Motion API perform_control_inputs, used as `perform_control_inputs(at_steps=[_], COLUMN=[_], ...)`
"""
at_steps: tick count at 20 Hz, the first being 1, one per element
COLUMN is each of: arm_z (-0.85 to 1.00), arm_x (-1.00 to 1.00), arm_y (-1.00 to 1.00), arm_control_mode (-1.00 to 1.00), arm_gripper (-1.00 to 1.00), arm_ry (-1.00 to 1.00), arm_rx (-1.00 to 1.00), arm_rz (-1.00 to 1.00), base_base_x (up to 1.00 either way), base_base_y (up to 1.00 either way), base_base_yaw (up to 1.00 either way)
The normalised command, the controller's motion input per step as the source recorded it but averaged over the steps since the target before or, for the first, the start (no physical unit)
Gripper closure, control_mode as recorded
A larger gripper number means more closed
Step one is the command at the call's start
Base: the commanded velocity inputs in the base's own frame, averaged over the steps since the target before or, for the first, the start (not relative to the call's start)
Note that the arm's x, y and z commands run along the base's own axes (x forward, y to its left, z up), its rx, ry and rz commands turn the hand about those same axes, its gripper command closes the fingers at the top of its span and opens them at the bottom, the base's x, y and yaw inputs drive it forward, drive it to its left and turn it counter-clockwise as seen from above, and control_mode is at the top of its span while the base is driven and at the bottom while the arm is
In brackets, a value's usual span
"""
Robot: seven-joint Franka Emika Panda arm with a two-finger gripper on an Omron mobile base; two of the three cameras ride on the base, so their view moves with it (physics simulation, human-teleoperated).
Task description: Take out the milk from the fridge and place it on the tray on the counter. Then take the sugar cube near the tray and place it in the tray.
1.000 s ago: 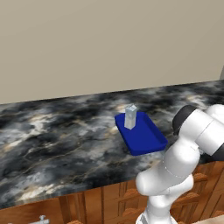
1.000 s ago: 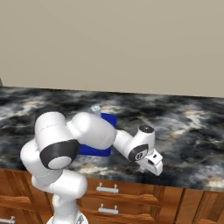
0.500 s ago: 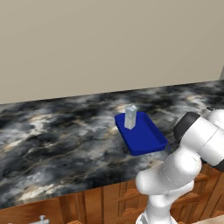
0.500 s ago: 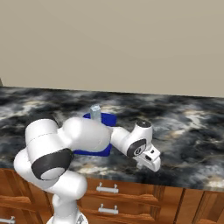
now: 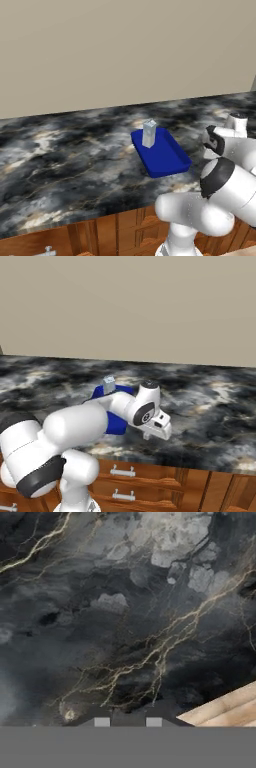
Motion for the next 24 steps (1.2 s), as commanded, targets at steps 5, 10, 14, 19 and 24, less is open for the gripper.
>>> perform_control_inputs(at_steps=[5, 10, 14, 19, 24], arm_z=[0.44, 0.32, 0.01, 0.00, 0.00], arm_x=[0.00, 0.00, 0.19, 0.39, 0.45], arm_y=[0.46, 0.52, 0.66, 0.73, 0.73], arm_control_mode=[-1.00, -1.00, -1.00, -1.00, -1.00], arm_gripper=[1.00, 1.00, 1.00, 1.00, 1.00], arm_ry=[0.00, 0.00, 0.00, 0.00, 0.00], arm_rx=[0.00, -0.01, -0.06, -0.01, 0.00], arm_rz=[0.30, 0.28, 0.16, 0.10, 0.09], base_base_x=[0.00, 0.00, 0.00, 0.00, 0.00], base_base_y=[0.00, 0.00, 0.00, 0.00, 0.00], base_base_yaw=[0.00, 0.00, 0.00, 0.00, 0.00])
